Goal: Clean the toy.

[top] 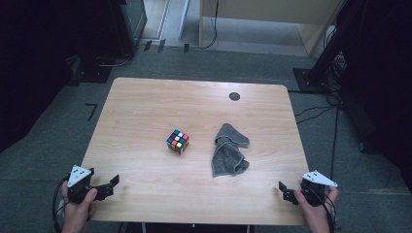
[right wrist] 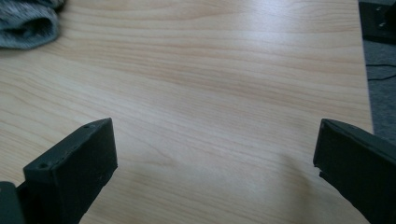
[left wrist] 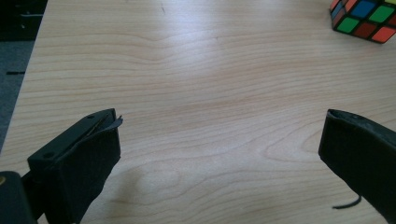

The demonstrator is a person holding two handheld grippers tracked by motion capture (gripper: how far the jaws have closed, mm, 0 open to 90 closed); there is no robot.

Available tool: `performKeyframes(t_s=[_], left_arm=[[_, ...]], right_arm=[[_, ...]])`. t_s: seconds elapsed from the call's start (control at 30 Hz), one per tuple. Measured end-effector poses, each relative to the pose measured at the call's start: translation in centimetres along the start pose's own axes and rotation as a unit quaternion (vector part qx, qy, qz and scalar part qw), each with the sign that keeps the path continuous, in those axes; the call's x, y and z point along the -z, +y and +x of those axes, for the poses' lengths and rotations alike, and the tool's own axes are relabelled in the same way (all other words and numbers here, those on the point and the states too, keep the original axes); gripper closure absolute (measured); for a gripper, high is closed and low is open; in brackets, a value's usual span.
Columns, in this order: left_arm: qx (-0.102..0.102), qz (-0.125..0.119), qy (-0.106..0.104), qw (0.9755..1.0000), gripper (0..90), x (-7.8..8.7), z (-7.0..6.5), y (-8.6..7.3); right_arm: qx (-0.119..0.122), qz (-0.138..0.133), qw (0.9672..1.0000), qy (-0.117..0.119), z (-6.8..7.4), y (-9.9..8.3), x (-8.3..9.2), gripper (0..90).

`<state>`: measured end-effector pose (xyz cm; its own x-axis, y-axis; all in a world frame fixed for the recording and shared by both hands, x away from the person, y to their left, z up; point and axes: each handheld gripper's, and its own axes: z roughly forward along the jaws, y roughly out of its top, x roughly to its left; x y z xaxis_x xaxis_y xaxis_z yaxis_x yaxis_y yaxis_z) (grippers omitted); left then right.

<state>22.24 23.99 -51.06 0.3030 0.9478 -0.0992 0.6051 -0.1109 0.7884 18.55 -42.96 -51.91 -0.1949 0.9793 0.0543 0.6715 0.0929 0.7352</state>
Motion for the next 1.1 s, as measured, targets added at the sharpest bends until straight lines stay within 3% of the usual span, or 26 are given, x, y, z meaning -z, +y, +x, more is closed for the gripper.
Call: performKeyframes(t_s=[0.17, 0.27, 0.4, 0.53, 1.1], left_arm=[[-0.023, 0.041, 0.019, 0.9987, 0.0, -0.9, -0.7, 0.0], [-0.043, 0.061, 0.037, 0.9965, 0.0, -1.4, -1.3, 0.0], [-0.037, 0.077, 0.035, 0.9957, 0.6, -1.7, -1.2, 0.1], [-0.04, 0.078, 0.037, 0.9954, 1.1, -1.7, -1.3, 0.1], [-0.037, 0.079, 0.041, 0.9953, 0.2, -2.1, -1.3, 0.4]], right_arm=[[-0.016, 0.0, 0.9998, 0.01, -0.3, -0.2, 0.0, 0.0], [-0.014, 0.001, 0.9999, 0.001, -0.2, -0.2, -0.2, 0.2], [-0.005, 0.01, 0.9999, -0.004, -0.1, -0.4, -0.6, 0.8], [-0.003, 0.009, 0.9997, -0.02, 0.1, -0.4, -0.6, 6.4], [-0.008, 0.011, 0.9996, -0.026, 0.3, -0.4, -0.7, 4.7]])
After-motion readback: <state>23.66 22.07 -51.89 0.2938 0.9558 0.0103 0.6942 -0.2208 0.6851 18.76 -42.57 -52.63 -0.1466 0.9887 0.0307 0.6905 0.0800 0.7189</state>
